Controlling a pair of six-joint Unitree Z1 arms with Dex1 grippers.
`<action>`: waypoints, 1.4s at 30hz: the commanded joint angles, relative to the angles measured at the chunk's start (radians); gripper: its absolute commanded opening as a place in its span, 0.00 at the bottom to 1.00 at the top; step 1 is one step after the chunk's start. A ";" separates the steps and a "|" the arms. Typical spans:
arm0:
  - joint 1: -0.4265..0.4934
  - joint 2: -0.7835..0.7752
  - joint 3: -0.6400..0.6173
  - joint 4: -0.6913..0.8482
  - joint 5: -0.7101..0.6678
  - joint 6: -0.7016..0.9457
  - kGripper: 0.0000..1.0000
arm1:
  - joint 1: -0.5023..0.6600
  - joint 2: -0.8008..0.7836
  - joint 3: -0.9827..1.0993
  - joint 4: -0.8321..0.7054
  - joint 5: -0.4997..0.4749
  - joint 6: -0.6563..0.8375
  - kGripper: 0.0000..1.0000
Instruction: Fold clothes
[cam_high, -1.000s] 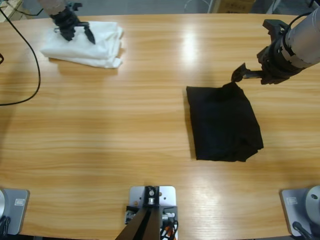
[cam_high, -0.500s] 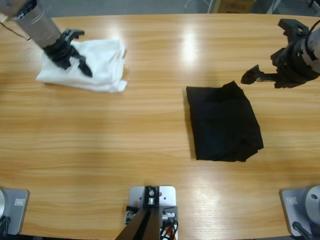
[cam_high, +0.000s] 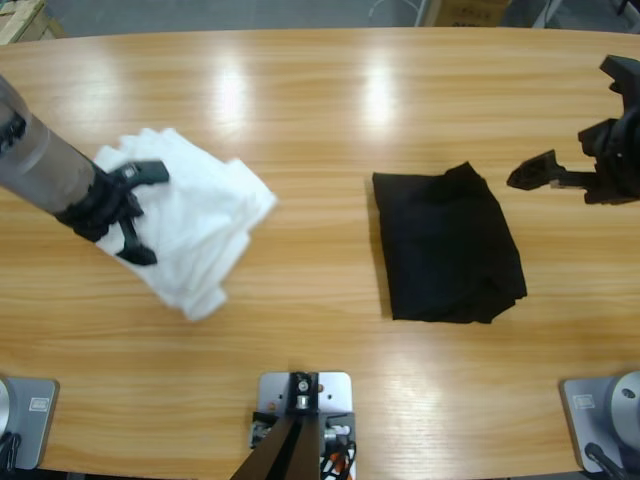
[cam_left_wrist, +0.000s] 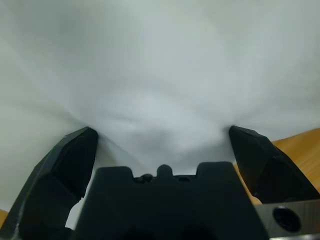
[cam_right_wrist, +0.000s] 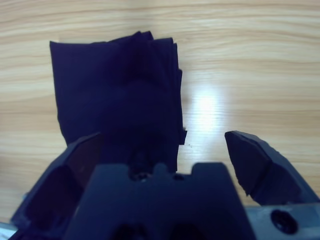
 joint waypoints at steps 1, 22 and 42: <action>-0.139 0.045 0.048 -0.021 0.077 0.354 1.00 | -0.008 -0.097 0.137 -0.082 0.055 0.020 1.00; -0.339 0.170 -0.100 -0.030 0.105 0.635 1.00 | -0.005 -0.089 0.186 -0.182 0.081 0.019 1.00; -0.189 -0.055 -0.251 0.155 -0.155 0.572 1.00 | -0.005 -0.186 0.239 -0.212 0.127 0.005 1.00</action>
